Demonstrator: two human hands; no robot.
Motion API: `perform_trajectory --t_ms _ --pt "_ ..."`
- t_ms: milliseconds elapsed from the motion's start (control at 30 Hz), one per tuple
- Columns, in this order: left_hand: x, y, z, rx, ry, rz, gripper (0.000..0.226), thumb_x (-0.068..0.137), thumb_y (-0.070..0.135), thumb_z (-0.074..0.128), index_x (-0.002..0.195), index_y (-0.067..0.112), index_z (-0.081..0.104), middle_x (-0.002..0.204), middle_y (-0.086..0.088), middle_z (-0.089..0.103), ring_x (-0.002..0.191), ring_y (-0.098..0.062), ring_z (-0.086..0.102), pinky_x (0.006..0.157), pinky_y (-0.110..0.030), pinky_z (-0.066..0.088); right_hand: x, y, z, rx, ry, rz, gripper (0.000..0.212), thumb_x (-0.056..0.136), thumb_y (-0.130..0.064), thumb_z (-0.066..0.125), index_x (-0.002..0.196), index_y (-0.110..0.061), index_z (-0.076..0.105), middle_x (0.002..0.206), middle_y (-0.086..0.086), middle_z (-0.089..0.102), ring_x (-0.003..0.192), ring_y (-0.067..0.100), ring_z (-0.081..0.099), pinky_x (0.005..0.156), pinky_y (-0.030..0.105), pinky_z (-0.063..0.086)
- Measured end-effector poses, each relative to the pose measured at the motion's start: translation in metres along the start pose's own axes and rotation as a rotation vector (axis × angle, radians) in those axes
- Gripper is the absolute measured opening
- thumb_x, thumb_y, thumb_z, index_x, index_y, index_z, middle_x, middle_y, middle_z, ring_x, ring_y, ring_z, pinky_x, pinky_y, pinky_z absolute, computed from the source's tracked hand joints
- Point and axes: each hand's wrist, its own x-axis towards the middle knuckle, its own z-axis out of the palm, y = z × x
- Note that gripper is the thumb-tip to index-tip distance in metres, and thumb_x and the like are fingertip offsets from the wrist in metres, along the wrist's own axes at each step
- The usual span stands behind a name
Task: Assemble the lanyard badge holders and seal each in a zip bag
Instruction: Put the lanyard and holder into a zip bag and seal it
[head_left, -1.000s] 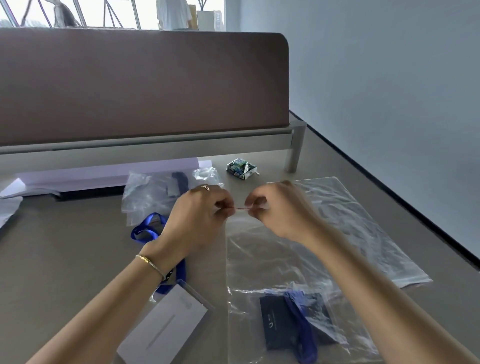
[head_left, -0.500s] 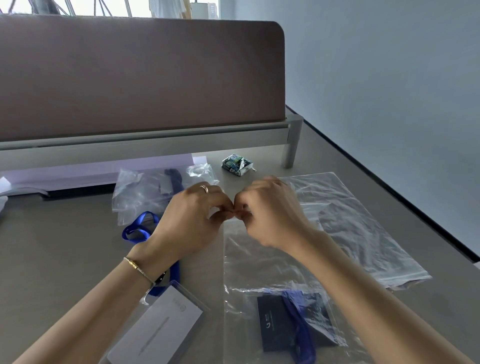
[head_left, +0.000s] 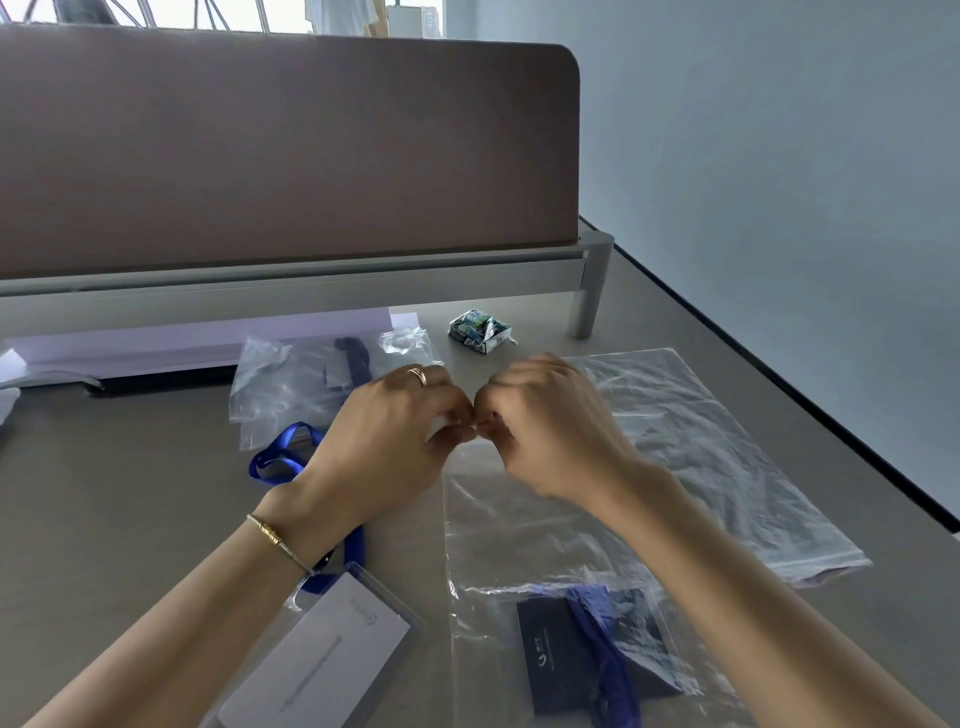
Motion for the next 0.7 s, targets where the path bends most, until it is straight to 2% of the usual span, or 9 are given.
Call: perform_trajectory --t_ms 100,233,300,400,467,533,600,700 --pt "0.0007 0.0002 -0.0003 0.005 0.024 0.016 0.002 0.079 0.020 0.070 0.079 0.021 0.073 0.078 0.010 0.064 0.074 -0.017 0.062 0.059 -0.035 0.052 0.0011 0.0011 -0.0012 0.010 -0.003 -0.010 0.013 0.069 -0.009 0.075 0.070 -0.021 0.071 0.062 -0.005 0.062 0.065 0.022 0.058 0.067 0.028 0.039" --pt "0.0010 -0.0017 -0.0028 0.013 0.028 -0.010 0.012 0.077 0.008 0.073 0.076 0.019 0.069 0.075 0.009 0.061 0.071 -0.017 0.058 0.055 -0.036 0.049 0.0003 0.0038 -0.0045 0.028 0.001 0.012 0.013 0.070 -0.011 0.076 0.069 -0.023 0.071 0.064 -0.007 0.063 0.067 0.020 0.058 0.065 0.026 0.040" --pt "0.0011 0.0004 -0.0040 0.033 0.022 -0.002 0.010 0.077 0.011 0.071 0.076 0.021 0.068 0.075 0.008 0.059 0.071 -0.018 0.058 0.053 -0.030 0.044 -0.0006 0.0029 -0.0051 0.027 -0.005 0.009 0.012 0.068 -0.010 0.075 0.068 -0.021 0.070 0.062 -0.006 0.062 0.066 0.021 0.058 0.063 0.027 0.042" --pt "0.0010 0.0042 -0.0044 0.098 -0.010 0.016 0.009 0.080 0.020 0.072 0.086 0.027 0.071 0.078 0.011 0.061 0.075 -0.016 0.059 0.061 -0.024 0.036 -0.0006 0.0020 -0.0048 0.003 0.001 -0.005 0.013 0.066 -0.007 0.073 0.064 -0.019 0.069 0.059 -0.005 0.060 0.063 0.022 0.056 0.060 0.025 0.039" --pt "0.0014 0.0055 -0.0044 0.094 -0.019 0.035 0.009 0.081 0.026 0.076 0.089 0.027 0.072 0.081 0.011 0.061 0.076 -0.017 0.060 0.065 -0.024 0.040 -0.0009 0.0023 -0.0043 -0.001 0.011 -0.006 0.011 0.068 -0.009 0.074 0.066 -0.019 0.070 0.060 -0.005 0.060 0.064 0.022 0.056 0.061 0.026 0.041" --pt "0.0030 0.0069 -0.0043 0.081 -0.015 0.063 0.004 0.082 0.027 0.073 0.084 0.024 0.073 0.081 0.008 0.062 0.074 -0.021 0.060 0.065 -0.031 0.048 -0.0006 0.0016 -0.0042 -0.005 0.012 -0.018 0.010 0.070 -0.011 0.074 0.068 -0.020 0.071 0.061 -0.005 0.060 0.064 0.023 0.056 0.061 0.029 0.045" --pt "0.0040 0.0061 -0.0041 0.089 -0.002 0.072 0.001 0.080 0.019 0.072 0.080 0.020 0.072 0.079 0.005 0.062 0.072 -0.023 0.060 0.063 -0.036 0.052 0.0001 0.0010 -0.0042 0.005 -0.003 -0.026 0.008 0.073 -0.014 0.074 0.070 -0.020 0.071 0.062 -0.004 0.061 0.066 0.023 0.057 0.062 0.031 0.047" --pt "0.0038 0.0048 -0.0053 0.108 0.017 0.043 0.017 0.074 0.003 0.078 0.076 0.018 0.070 0.078 0.004 0.061 0.071 -0.022 0.058 0.060 -0.036 0.051 0.0007 0.0030 -0.0054 0.034 -0.020 0.003 0.010 0.075 -0.014 0.074 0.073 -0.024 0.072 0.066 -0.007 0.063 0.070 0.020 0.058 0.061 0.028 0.043"
